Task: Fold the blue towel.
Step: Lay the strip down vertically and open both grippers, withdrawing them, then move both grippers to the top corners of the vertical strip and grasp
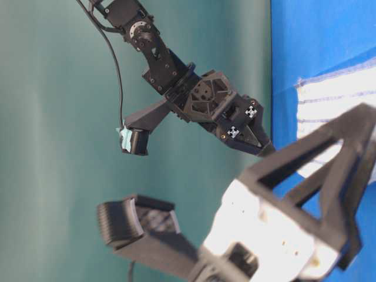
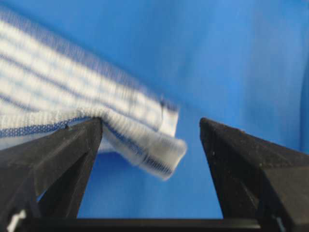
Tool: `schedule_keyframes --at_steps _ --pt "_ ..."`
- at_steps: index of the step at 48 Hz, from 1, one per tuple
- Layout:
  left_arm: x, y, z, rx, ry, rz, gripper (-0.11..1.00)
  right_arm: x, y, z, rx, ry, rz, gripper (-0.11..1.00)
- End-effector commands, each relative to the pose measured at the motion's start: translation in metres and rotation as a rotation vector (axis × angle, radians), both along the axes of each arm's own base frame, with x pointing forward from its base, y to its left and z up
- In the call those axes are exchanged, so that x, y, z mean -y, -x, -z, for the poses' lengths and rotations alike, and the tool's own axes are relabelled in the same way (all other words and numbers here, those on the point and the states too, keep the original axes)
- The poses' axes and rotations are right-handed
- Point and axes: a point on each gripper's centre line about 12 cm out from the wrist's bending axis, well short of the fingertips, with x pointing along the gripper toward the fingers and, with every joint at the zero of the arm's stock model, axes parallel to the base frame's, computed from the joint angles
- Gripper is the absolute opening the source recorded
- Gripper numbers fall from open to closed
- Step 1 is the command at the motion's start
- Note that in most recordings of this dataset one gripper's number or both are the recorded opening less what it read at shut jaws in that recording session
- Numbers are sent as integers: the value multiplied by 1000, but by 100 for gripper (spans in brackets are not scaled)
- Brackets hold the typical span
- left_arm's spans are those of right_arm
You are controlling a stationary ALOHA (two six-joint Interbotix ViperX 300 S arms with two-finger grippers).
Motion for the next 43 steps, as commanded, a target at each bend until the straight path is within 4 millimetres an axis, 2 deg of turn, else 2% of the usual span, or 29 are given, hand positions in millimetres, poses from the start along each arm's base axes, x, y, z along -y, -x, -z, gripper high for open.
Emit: schedule_keyframes --at_steps 1,12,22,32,43 --pt "2 8 -28 21 14 18 76 -1 -1 -24 44 21 -3 87" --pt "-9 36 -57 15 -21 47 75 -12 14 -50 73 24 -5 88" --pt "-32 53 -80 69 -132 59 75 -30 40 -73 107 16 -8 88" --pt "-72 65 -90 82 -249 5 75 -43 72 -83 129 -10 16 87" --pt "-107 78 -99 82 -345 -52 75 -56 103 -82 151 -55 54 87"
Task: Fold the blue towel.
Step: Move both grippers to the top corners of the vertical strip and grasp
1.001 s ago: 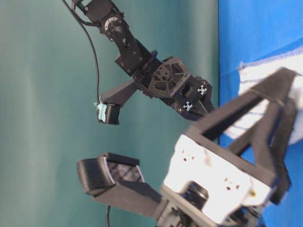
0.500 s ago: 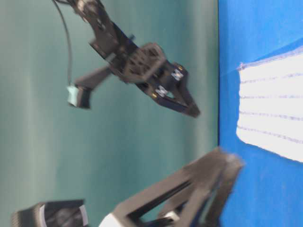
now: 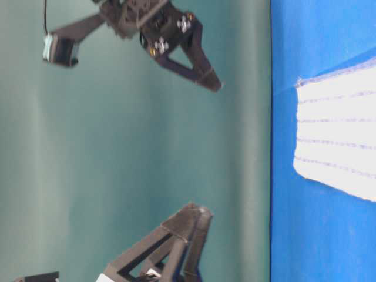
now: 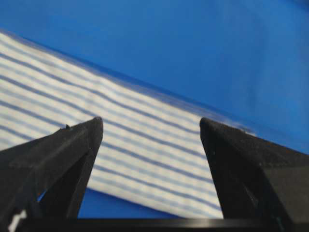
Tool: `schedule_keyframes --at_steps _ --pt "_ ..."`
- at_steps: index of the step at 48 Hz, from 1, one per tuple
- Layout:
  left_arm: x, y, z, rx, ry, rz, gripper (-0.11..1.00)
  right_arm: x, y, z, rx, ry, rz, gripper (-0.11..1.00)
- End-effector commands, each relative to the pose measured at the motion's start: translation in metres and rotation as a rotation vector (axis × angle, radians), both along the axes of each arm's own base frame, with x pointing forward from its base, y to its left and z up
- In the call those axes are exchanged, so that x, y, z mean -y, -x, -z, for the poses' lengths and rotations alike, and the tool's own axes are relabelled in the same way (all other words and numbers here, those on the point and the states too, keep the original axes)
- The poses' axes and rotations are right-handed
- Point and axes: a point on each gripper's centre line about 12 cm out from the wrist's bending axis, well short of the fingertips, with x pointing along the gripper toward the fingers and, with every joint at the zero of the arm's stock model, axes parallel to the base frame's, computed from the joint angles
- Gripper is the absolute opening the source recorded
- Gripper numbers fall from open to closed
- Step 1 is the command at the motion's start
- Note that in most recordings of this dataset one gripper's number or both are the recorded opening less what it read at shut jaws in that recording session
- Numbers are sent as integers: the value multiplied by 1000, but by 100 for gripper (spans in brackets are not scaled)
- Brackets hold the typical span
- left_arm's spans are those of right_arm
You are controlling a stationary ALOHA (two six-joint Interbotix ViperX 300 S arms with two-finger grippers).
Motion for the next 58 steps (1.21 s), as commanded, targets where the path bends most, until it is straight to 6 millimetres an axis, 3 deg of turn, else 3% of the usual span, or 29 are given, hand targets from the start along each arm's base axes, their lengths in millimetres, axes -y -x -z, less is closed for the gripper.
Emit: schedule_keyframes --at_steps 1,13,24,32,45,58 --pt "-12 4 -14 36 -25 -25 75 -4 10 -13 44 3 8 87" --pt "-29 10 -12 20 -69 -59 75 -13 30 -12 62 -25 31 87" --pt "-41 3 -11 13 -96 -78 75 -5 20 -9 50 -30 40 87" --pt "-73 -4 -4 -5 -153 -143 75 17 9 2 15 -41 87 87" --pt "-122 -25 21 -57 -249 -214 75 46 -8 26 -23 -63 145 87" --pt "-160 -44 69 -112 -254 -283 75 69 -15 71 -34 -122 225 87"
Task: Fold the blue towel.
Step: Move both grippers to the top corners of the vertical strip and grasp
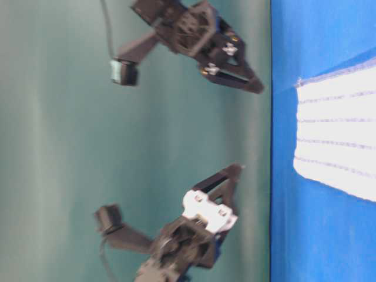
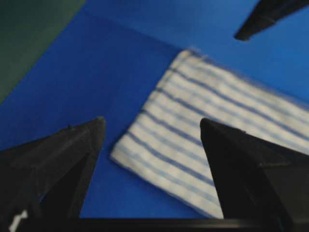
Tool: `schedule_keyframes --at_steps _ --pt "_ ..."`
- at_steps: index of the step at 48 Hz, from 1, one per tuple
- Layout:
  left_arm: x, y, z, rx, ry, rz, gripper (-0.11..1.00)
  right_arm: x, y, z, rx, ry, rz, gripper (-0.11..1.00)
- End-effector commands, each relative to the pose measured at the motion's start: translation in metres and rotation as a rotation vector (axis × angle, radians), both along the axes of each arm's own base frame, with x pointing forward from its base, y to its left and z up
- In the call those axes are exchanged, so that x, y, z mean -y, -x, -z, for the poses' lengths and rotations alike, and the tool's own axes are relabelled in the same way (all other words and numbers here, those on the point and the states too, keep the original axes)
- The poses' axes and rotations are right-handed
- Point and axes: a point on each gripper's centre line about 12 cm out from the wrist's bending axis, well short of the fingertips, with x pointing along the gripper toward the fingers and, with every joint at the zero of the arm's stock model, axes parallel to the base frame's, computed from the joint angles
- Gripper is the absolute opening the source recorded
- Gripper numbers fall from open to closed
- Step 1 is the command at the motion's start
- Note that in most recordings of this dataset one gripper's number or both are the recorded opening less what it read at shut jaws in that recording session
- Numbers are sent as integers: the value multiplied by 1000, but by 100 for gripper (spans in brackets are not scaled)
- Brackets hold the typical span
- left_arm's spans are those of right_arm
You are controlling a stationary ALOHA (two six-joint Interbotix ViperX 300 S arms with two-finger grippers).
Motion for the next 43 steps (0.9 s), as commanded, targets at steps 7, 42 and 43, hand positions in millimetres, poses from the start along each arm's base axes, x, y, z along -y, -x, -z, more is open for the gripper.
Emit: schedule_keyframes --at_steps 7,42,43 --pt "-24 -16 26 -6 -14 -41 75 15 -8 10 52 -7 56 87" --pt "-21 -26 71 -81 14 -22 29 12 -14 48 19 -54 74 35" --pt "-20 -26 71 -80 14 -21 25 11 -15 48 18 -54 73 30"
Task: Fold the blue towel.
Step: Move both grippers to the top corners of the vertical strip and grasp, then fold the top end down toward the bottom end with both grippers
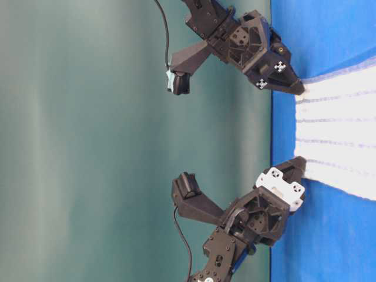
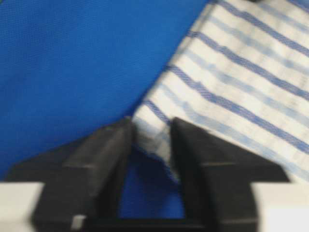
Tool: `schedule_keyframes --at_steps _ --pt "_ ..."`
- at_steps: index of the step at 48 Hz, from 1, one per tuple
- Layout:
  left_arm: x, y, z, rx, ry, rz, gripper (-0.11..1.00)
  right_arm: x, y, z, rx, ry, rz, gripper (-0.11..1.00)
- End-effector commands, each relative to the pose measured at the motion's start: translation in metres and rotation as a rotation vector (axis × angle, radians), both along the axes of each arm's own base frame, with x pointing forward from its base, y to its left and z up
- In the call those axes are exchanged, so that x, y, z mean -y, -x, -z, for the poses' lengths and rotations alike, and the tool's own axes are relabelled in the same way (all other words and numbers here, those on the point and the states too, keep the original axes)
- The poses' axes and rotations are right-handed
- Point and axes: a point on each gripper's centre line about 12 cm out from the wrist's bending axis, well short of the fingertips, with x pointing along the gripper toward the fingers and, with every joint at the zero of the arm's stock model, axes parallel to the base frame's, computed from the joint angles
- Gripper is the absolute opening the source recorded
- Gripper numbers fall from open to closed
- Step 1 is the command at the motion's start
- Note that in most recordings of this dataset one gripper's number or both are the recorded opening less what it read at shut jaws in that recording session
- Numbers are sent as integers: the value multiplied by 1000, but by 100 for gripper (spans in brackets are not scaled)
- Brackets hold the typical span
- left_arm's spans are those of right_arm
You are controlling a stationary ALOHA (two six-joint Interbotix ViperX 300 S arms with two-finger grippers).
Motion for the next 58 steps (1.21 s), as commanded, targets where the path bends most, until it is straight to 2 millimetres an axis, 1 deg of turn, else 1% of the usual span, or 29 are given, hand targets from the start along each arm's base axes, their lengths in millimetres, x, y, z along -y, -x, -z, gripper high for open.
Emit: schedule_keyframes --at_steps 1,5,6,18,24,32,37,47,50,54,58 --pt "0 -5 -10 27 -20 9 22 -2 -8 -10 27 20 -17 25" --pt "1 -6 -10 28 -20 13 7 -4 -8 -9 24 19 -24 15" --pt "1 -6 -11 28 -21 13 6 -5 -9 -9 24 20 -25 13" --pt "1 -6 -13 32 -24 15 6 -5 -12 -12 40 31 -32 12" --pt "1 -7 -24 53 -37 18 6 -4 -14 -18 52 42 -35 12" --pt "1 -6 -48 97 -60 22 6 -5 -14 -36 85 64 -39 12" --pt "2 -4 -56 110 -65 21 6 -5 -13 -43 94 70 -41 12" --pt "7 2 -52 94 -56 24 6 -7 -13 -43 89 64 -43 12" --pt "10 2 -51 91 -55 33 6 -9 -13 -43 89 63 -47 12" --pt "17 3 -53 93 -54 44 6 -14 -14 -47 94 64 -58 12" --pt "25 4 -56 95 -54 61 6 -24 -14 -52 106 63 -77 12"
